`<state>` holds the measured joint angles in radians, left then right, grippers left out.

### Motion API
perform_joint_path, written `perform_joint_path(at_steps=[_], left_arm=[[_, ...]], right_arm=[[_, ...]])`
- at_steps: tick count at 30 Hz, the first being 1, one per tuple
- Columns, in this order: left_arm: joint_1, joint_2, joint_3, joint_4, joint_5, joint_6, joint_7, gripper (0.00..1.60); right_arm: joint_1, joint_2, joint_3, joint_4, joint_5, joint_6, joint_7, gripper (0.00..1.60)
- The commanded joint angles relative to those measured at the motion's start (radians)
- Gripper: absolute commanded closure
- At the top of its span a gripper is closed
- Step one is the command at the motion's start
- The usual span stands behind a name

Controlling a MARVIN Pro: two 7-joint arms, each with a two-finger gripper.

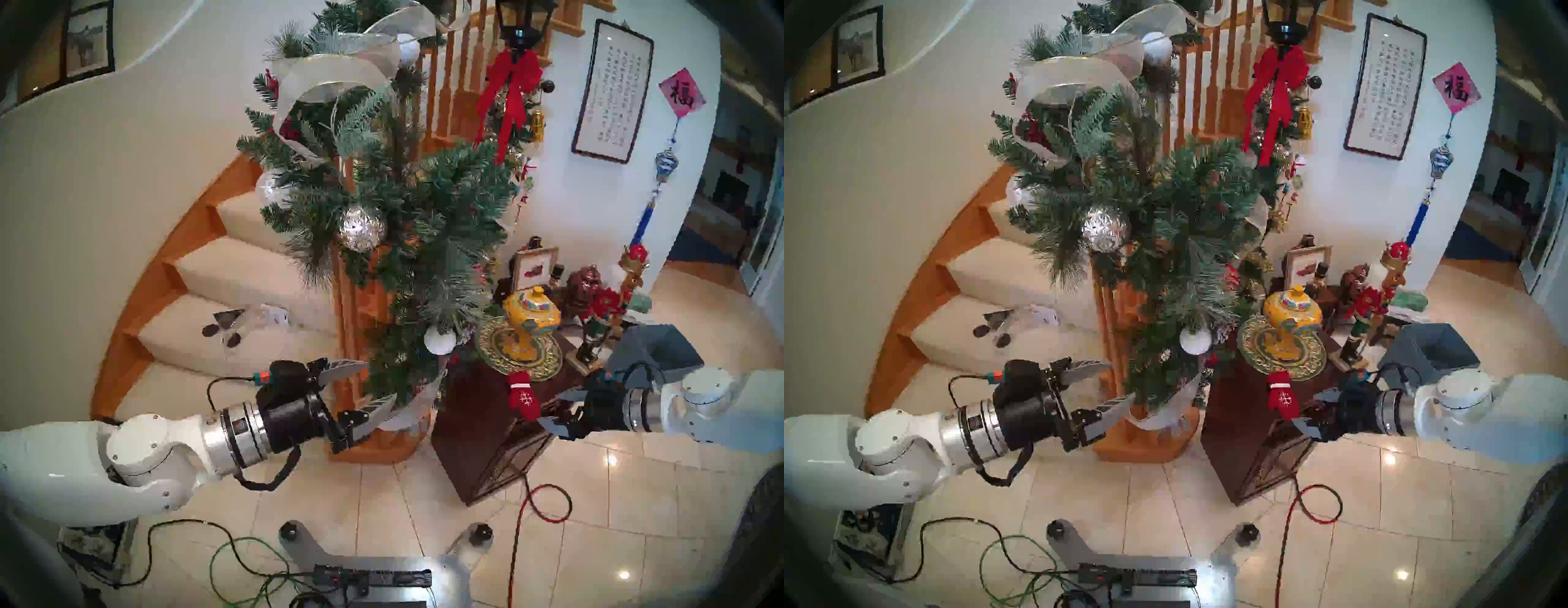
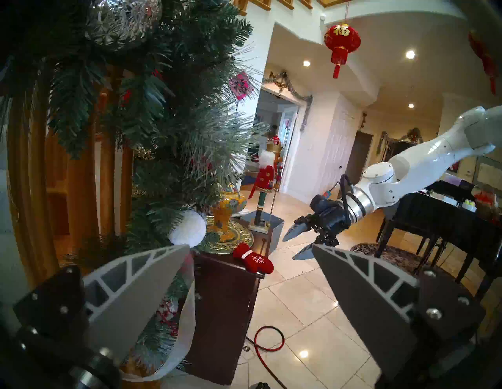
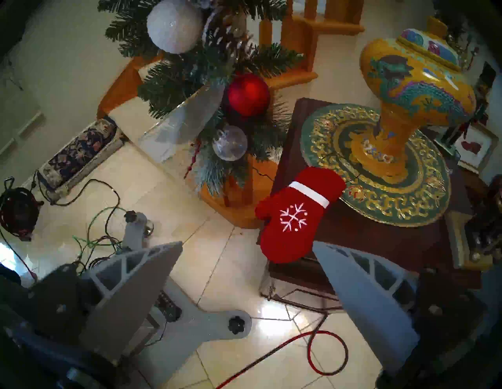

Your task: Hang the ornament onto the Christmas-tree-style decoration

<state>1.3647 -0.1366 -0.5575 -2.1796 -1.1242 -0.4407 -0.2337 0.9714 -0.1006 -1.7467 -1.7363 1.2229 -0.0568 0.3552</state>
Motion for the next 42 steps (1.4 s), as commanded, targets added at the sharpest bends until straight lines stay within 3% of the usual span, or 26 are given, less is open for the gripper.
perform_joint_path(at_steps=[1, 28, 42], left_arm=[[-0.003, 0.001, -0.003, 0.000, 0.000, -0.001, 0.001, 0.00], [-0.003, 0.001, -0.003, 0.000, 0.000, -0.001, 0.000, 0.00], [-0.003, 0.001, -0.003, 0.000, 0.000, -0.001, 0.000, 0.00]], right_arm=[[-0.034, 0.000, 0.044, 0.003, 0.001, -0.009, -0.005, 0.00], [-0.158, 0.000, 0.163, 0.018, 0.004, -0.015, -0.029, 0.00], [-0.218, -0.042, 0.213, 0.006, 0.005, -0.009, -0.054, 0.00]])
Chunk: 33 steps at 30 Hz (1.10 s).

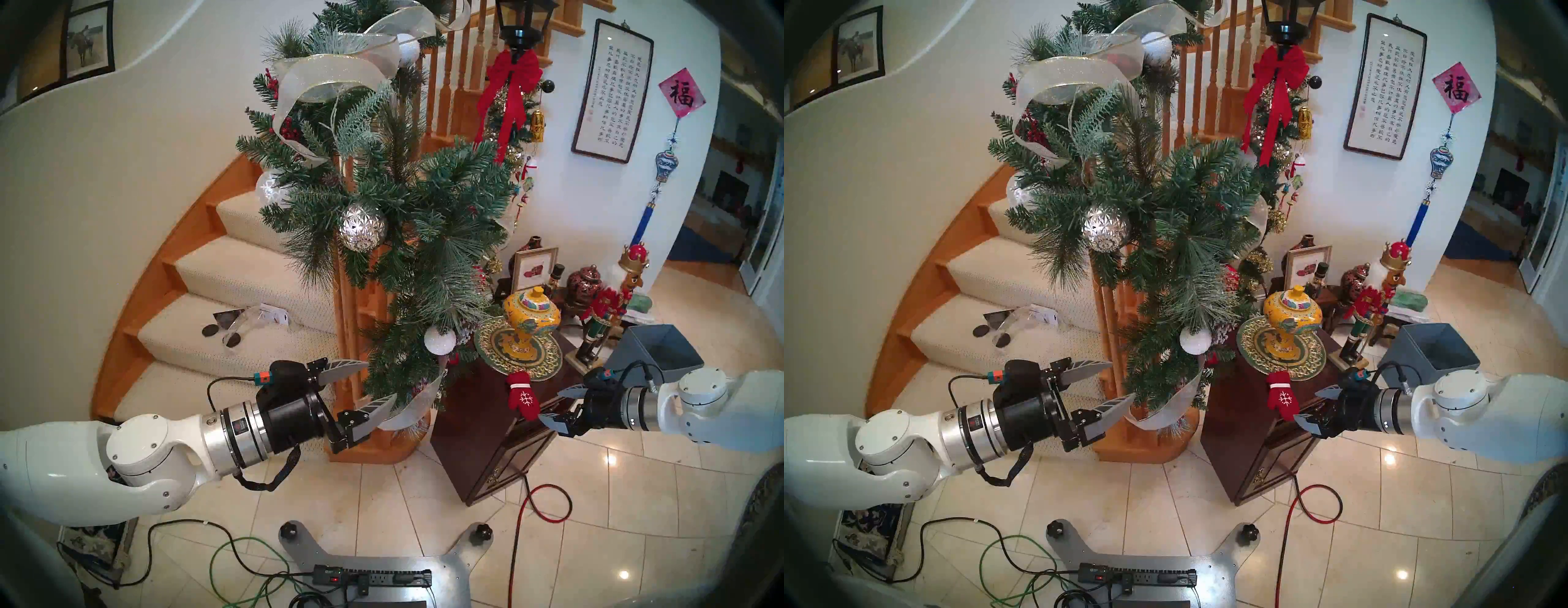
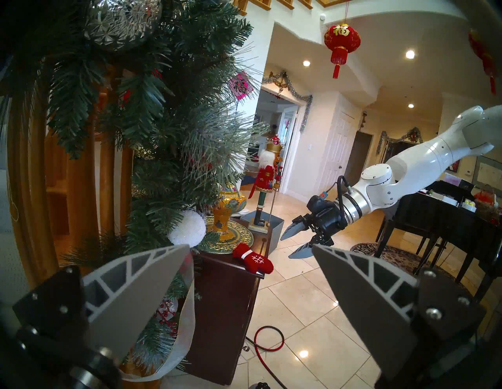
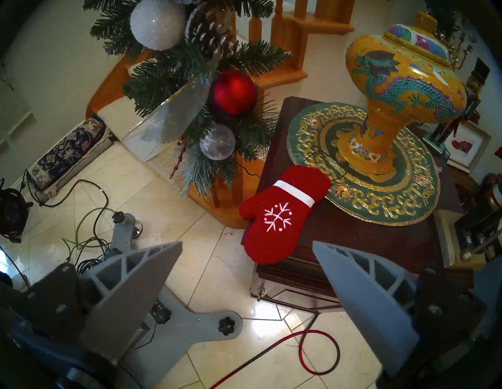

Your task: Hang the ornament onto the Christmas-tree-style decoration

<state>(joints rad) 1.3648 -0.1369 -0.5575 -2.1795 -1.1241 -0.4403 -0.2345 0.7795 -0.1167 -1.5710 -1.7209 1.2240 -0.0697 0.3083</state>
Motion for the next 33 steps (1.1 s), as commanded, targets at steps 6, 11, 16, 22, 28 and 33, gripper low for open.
perform_joint_path(at_steps=[6, 11, 16, 22, 28, 33], left_arm=[[-0.002, 0.001, -0.003, 0.000, 0.000, -0.001, 0.000, 0.00], [-0.002, 0.001, -0.003, 0.000, 0.000, -0.001, 0.000, 0.00], [-0.002, 0.001, -0.003, 0.000, 0.000, -0.001, 0.000, 0.00], [-0.002, 0.000, -0.003, 0.000, 0.000, -0.001, 0.000, 0.00], [-0.002, 0.000, -0.002, 0.000, 0.000, -0.001, 0.000, 0.00], [-0.002, 0.000, -0.002, 0.000, 0.000, -0.001, 0.000, 0.00]], right_arm=[[-0.059, -0.054, 0.064, -0.016, 0.009, 0.002, -0.017, 0.00], [-0.087, -0.078, 0.083, -0.017, 0.017, 0.001, -0.027, 0.00], [-0.118, -0.104, 0.104, -0.014, 0.030, -0.001, -0.038, 0.00], [-0.164, -0.141, 0.132, -0.006, 0.050, -0.004, -0.052, 0.00], [-0.213, -0.181, 0.160, 0.009, 0.072, -0.007, -0.066, 0.00], [-0.249, -0.211, 0.183, 0.022, 0.088, -0.011, -0.077, 0.00]])
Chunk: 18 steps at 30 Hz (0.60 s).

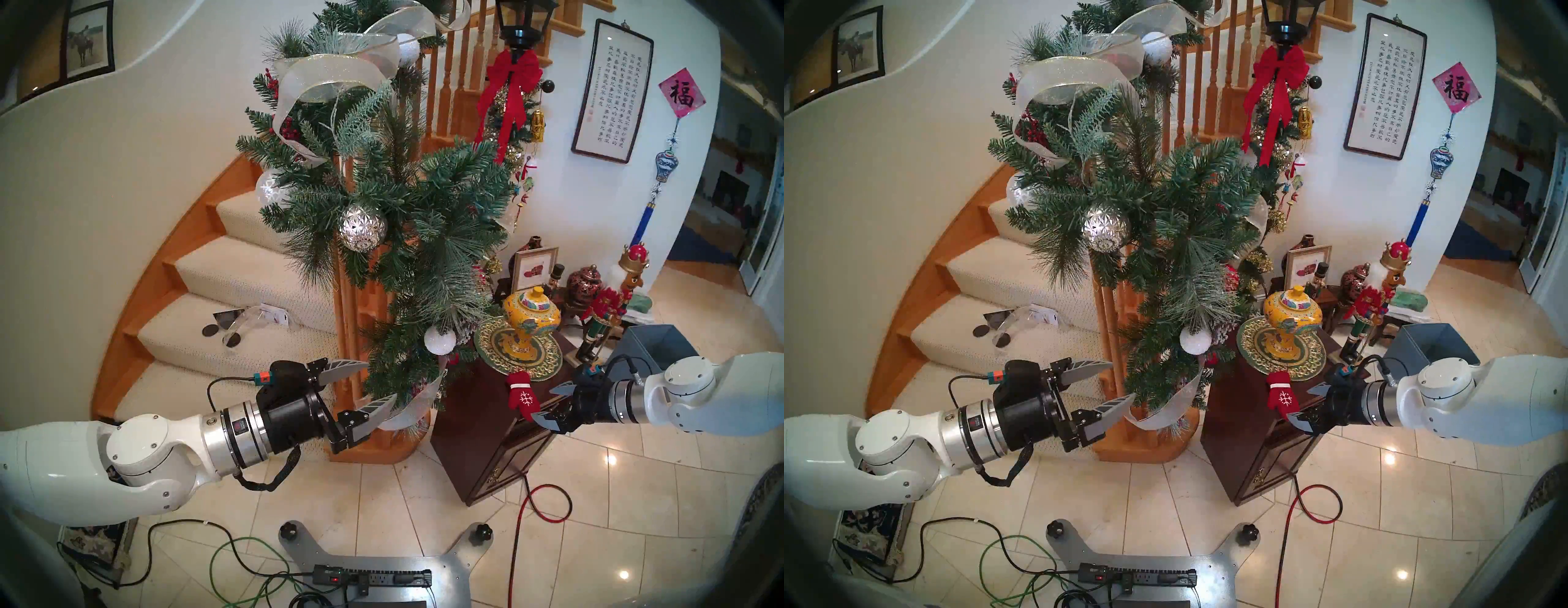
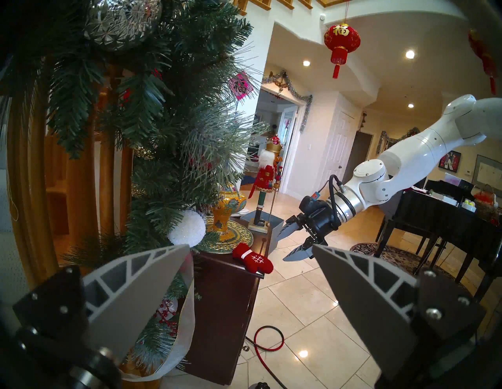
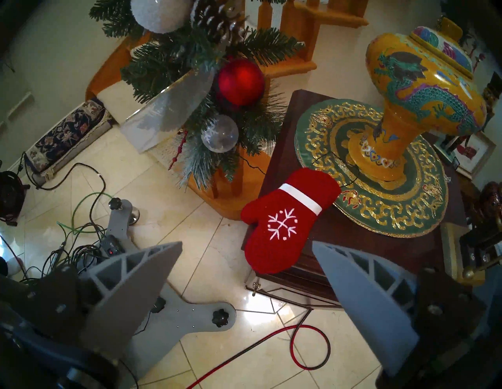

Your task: Hang the ornament onto the Christmas-tree-style decoration

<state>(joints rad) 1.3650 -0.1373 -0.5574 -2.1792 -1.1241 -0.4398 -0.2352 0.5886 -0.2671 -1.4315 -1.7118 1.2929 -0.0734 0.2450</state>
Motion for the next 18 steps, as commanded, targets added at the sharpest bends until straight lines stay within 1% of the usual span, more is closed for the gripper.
perform_joint_path(at_steps=[1, 4, 5, 10, 11, 13, 15, 18], left_arm=[[-0.003, 0.001, -0.003, 0.000, 0.000, -0.001, 0.001, 0.00], [-0.003, 0.001, -0.003, 0.000, 0.000, -0.001, 0.001, 0.00], [-0.003, 0.001, -0.003, 0.000, 0.000, -0.001, 0.001, 0.00], [-0.003, 0.001, -0.003, 0.000, 0.000, -0.001, 0.001, 0.00], [-0.003, 0.001, -0.003, 0.000, 0.000, -0.001, 0.001, 0.00], [-0.003, 0.001, -0.003, 0.000, 0.000, -0.001, 0.000, 0.00], [-0.003, 0.001, -0.003, 0.000, 0.000, -0.001, 0.001, 0.00], [-0.003, 0.001, -0.003, 0.000, 0.000, -0.001, 0.001, 0.00]], right_arm=[[-0.069, -0.070, 0.050, 0.017, 0.024, -0.008, -0.016, 0.00], [-0.111, -0.105, 0.076, 0.034, 0.043, -0.014, -0.026, 0.00], [-0.111, -0.105, 0.076, 0.034, 0.043, -0.014, -0.026, 0.00], [-0.169, -0.153, 0.110, 0.060, 0.069, -0.023, -0.041, 0.00], [-0.196, -0.175, 0.125, 0.075, 0.081, -0.028, -0.047, 0.00], [-0.207, -0.183, 0.131, 0.081, 0.086, -0.030, -0.049, 0.00], [-0.248, -0.215, 0.154, 0.108, 0.106, -0.038, -0.057, 0.00], [-0.290, -0.246, 0.176, 0.139, 0.127, -0.047, -0.065, 0.00]])
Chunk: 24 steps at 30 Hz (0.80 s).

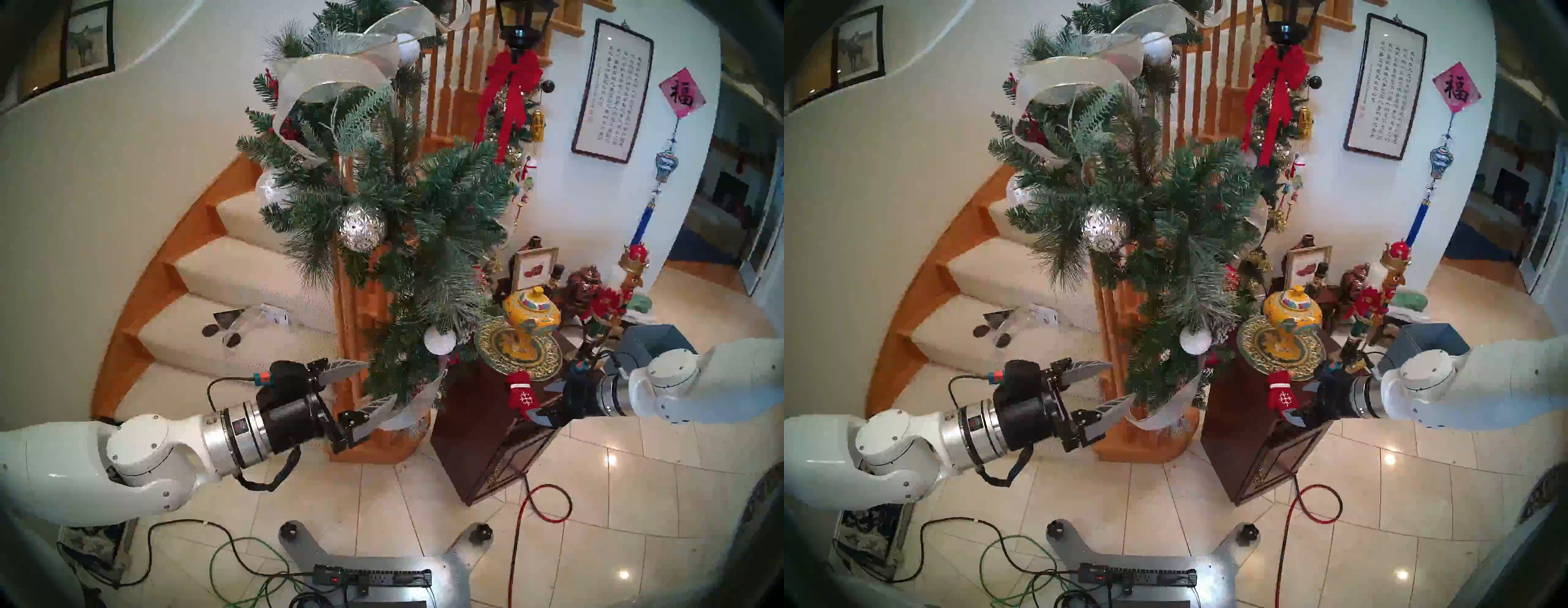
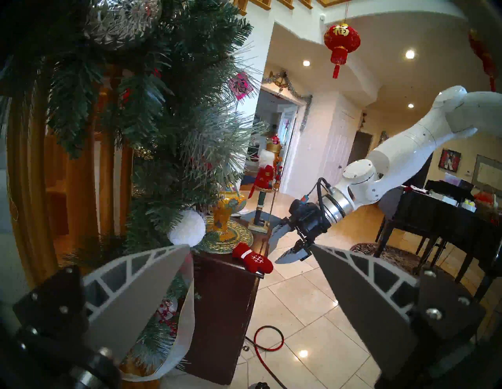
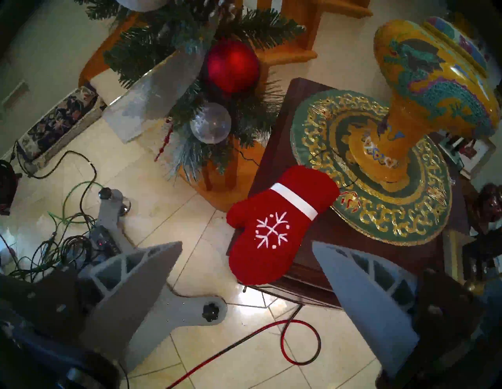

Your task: Hang the ornament onto the Christmas-tree-style decoration

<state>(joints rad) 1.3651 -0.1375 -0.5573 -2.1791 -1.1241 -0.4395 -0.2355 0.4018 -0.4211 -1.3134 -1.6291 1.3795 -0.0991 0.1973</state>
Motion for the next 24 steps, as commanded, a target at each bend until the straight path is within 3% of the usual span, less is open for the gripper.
perform_joint_path(at_steps=[1, 6, 12, 17, 20, 24], left_arm=[[-0.003, 0.001, -0.003, 0.000, 0.000, -0.001, 0.001, 0.00], [-0.003, 0.001, -0.003, 0.000, 0.000, -0.001, 0.001, 0.00], [-0.003, 0.001, -0.004, 0.000, 0.000, -0.002, 0.001, 0.00], [-0.003, 0.002, -0.004, 0.000, 0.000, -0.002, 0.002, 0.00], [-0.003, 0.002, -0.004, -0.001, 0.000, -0.002, 0.002, 0.00], [-0.003, 0.002, -0.004, -0.001, 0.000, -0.003, 0.003, 0.00]], right_arm=[[-0.103, -0.092, 0.057, 0.056, 0.040, -0.021, -0.018, 0.00], [-0.194, -0.159, 0.102, 0.142, 0.095, -0.046, -0.030, 0.00], [-0.260, -0.196, 0.124, 0.236, 0.157, -0.085, -0.020, 0.00], [-0.327, -0.178, 0.153, 0.319, 0.222, -0.161, 0.023, 0.00], [-0.364, -0.155, 0.174, 0.380, 0.248, -0.217, 0.112, 0.00], [-0.344, -0.107, 0.163, 0.367, 0.250, -0.248, 0.165, 0.00]])
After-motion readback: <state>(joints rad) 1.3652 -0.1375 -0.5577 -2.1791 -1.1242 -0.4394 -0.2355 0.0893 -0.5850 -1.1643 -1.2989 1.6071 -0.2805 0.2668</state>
